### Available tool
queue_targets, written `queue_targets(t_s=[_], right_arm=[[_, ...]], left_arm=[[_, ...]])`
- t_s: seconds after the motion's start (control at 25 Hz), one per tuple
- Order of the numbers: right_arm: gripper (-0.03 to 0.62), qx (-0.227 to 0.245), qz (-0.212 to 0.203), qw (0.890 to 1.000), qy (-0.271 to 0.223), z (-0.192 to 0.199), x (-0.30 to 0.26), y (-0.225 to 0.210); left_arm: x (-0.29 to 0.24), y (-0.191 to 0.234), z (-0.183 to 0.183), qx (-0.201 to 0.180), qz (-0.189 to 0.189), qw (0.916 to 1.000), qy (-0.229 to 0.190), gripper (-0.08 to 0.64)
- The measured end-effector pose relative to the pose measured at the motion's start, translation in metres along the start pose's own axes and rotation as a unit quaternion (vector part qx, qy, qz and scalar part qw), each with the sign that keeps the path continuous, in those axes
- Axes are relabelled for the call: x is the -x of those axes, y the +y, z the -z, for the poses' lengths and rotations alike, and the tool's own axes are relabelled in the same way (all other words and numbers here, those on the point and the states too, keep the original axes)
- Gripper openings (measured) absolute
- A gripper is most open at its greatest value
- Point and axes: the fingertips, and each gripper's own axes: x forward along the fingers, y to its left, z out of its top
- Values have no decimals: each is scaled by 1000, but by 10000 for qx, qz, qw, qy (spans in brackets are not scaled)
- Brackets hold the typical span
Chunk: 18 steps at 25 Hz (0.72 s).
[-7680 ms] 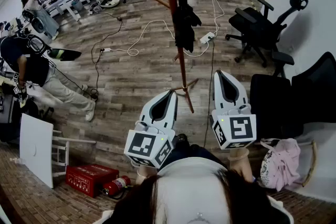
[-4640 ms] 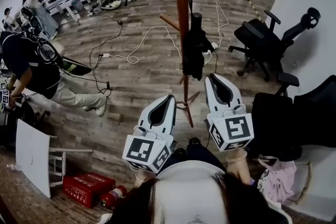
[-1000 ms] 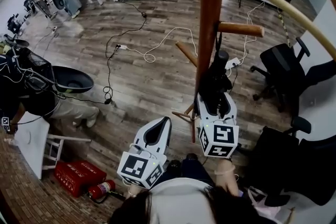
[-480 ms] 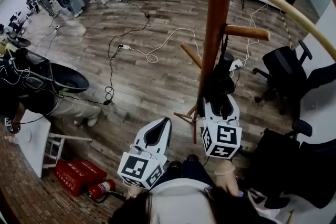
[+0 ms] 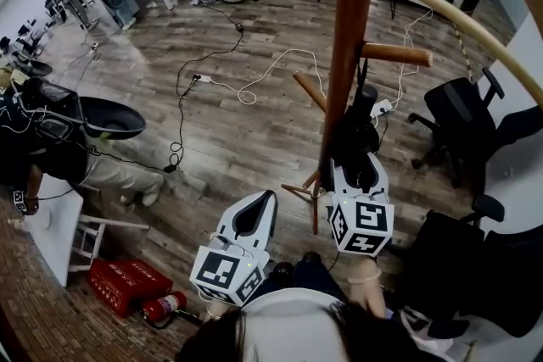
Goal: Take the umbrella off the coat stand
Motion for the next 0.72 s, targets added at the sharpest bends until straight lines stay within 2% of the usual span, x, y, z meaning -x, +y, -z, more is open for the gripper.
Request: queue_targets(t_s=[0.72], right_arm=[[229, -123, -138, 9997, -125, -7, 17, 11]], left_arm=[[17, -5, -6, -98, 29, 9998, -162, 9]])
